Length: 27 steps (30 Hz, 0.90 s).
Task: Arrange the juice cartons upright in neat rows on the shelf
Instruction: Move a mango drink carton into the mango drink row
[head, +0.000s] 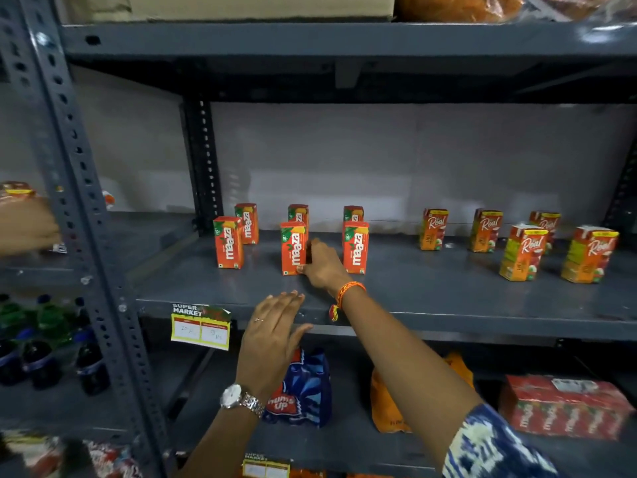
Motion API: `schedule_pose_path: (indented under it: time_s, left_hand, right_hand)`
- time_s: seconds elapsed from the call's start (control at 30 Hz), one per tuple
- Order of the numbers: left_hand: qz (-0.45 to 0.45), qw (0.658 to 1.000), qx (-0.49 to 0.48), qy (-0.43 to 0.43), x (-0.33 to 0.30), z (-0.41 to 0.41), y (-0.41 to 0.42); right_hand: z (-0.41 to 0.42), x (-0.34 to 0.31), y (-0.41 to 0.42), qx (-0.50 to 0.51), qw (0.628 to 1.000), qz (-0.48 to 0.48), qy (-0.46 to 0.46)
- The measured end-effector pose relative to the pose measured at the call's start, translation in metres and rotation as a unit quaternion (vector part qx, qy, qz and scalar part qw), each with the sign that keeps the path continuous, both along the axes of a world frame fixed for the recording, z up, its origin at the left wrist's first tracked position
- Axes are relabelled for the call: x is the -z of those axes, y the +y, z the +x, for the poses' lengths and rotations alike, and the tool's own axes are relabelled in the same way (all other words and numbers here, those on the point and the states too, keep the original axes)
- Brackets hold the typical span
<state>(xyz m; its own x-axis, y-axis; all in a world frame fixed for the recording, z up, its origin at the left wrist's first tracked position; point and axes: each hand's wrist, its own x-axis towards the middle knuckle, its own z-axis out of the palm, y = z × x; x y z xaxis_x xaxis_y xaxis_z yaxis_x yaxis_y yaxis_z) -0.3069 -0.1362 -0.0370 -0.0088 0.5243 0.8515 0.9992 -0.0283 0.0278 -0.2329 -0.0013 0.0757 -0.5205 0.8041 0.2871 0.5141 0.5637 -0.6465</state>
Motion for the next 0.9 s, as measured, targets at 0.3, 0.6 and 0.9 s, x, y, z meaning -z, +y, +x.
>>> schedule_pose_path:
  time_s: [0.3,0.6,0.9]
  left_hand:
    - [-0.013,0.999,0.014,-0.040,0.002,0.003,0.000]
    - [0.034,0.996,-0.013,-0.083,0.003,0.065,0.024]
    - [0.020,0.997,0.041,-0.066,-0.001,0.187,0.081]
  right_hand:
    - [0.018,0.001,0.000,-0.010,0.999,0.024,0.018]
    - [0.117,-0.008,0.006,0.002,0.984,0.083,0.156]
    - [0.265,-0.027,0.027,0.077,0.960,0.097,0.251]
